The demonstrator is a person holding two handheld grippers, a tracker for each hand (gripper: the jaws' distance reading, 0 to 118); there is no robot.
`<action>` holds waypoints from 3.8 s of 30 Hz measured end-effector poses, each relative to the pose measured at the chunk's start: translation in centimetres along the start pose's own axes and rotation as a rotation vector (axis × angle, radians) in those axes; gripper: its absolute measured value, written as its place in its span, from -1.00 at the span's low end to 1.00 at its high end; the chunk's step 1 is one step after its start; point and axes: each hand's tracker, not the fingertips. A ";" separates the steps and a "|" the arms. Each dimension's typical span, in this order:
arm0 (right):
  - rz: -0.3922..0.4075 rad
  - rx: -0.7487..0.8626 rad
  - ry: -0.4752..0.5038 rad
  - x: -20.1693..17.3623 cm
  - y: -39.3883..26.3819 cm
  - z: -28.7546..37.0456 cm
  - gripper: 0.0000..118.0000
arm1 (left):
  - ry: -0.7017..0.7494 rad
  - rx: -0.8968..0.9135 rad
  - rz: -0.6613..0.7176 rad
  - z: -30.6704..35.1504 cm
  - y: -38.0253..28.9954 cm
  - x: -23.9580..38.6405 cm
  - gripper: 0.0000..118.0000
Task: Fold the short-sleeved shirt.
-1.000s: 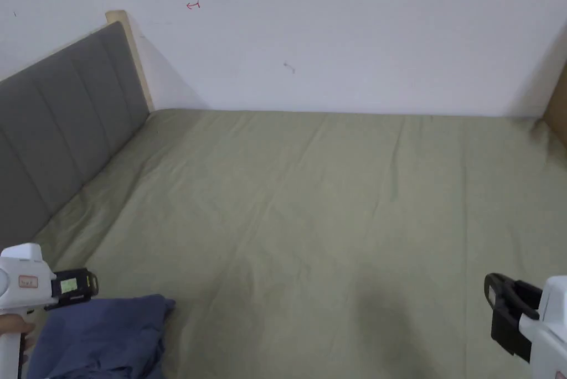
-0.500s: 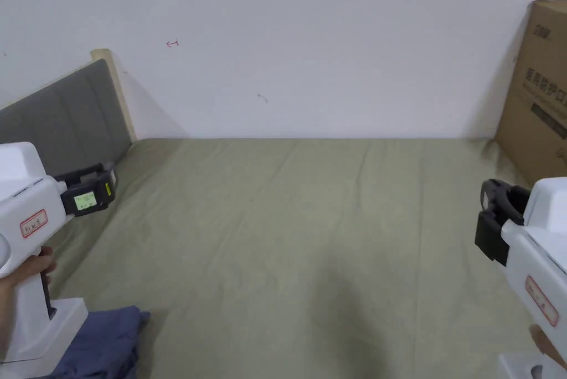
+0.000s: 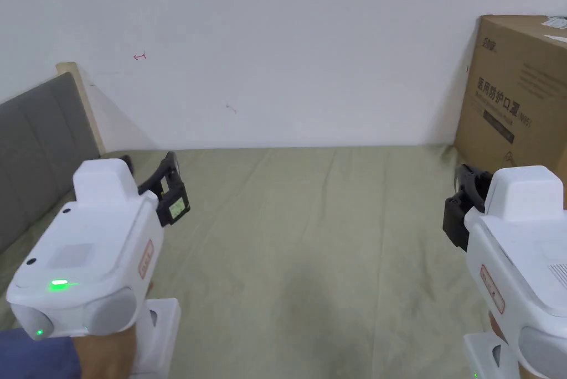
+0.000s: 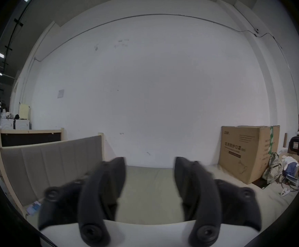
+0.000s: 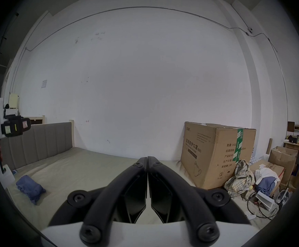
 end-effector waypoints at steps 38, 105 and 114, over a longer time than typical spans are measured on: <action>-0.018 -0.017 0.000 0.4 -1.1 0.8 -0.99 | -0.124 -0.091 -0.018 1.4 -3.5 3.0 -1.00; -0.048 -0.022 -0.031 0.7 -1.7 0.7 0.99 | -0.078 -0.052 -0.063 1.4 -3.3 3.5 1.00; -0.050 -0.017 -0.031 0.7 -1.6 0.9 0.99 | -0.077 -0.054 -0.063 1.3 -3.4 3.4 1.00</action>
